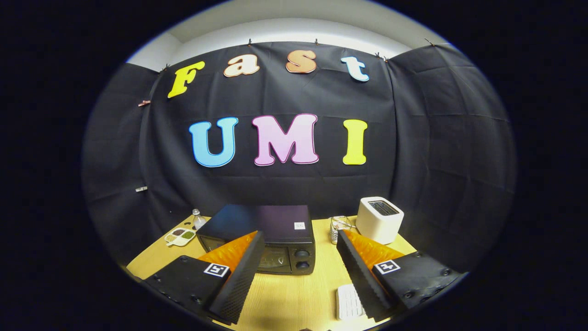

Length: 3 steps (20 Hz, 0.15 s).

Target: Open the toaster oven, put the food inside, and close the toaster oven door.

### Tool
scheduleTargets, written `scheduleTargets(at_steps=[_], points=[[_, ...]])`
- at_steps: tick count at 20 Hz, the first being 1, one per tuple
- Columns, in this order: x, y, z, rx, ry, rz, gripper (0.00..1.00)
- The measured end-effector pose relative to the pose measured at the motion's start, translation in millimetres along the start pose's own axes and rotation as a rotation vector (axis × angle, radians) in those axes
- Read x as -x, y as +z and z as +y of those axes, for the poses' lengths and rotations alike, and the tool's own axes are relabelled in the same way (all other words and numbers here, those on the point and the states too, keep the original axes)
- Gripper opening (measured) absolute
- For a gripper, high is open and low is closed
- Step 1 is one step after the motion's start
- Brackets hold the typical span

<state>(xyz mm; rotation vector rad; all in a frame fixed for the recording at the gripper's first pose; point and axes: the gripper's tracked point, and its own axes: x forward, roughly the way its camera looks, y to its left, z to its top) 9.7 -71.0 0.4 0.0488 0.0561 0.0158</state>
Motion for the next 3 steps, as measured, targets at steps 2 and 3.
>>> scheduleTargets(at_steps=[2,3], points=[[-5.9,-0.2,-2.4,-0.004,0.014,0.003,0.98],[-8.9,2.1,-2.8,-0.007,0.02,0.001,0.98]])
